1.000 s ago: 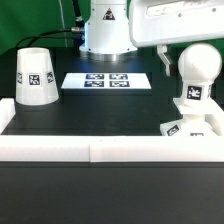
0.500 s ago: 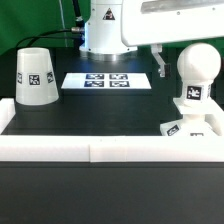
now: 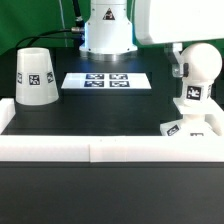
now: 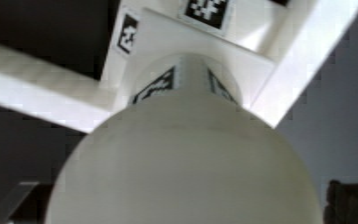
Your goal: Assemble lamp
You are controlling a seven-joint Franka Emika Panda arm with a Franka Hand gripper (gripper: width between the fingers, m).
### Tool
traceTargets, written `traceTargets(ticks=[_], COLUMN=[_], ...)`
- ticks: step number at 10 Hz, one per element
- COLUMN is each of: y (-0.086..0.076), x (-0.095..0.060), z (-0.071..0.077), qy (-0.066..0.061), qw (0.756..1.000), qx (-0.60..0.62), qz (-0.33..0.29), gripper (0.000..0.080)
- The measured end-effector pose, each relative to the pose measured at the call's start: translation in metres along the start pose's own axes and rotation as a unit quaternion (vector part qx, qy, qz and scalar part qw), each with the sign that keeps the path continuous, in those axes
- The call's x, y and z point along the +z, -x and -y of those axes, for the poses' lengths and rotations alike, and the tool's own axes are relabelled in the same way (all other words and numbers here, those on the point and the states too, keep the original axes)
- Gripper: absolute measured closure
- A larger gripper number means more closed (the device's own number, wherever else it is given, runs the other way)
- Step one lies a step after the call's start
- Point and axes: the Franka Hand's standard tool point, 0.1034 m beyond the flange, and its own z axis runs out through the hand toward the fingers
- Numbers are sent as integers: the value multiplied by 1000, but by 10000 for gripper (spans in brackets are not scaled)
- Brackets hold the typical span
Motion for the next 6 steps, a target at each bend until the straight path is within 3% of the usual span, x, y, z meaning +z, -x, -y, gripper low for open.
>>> traceTargets(ticks=[6], y=[-1], x=[-5], z=[-8], qy=[6], qw=[966], qx=[-255], qz=[33], gripper=[101])
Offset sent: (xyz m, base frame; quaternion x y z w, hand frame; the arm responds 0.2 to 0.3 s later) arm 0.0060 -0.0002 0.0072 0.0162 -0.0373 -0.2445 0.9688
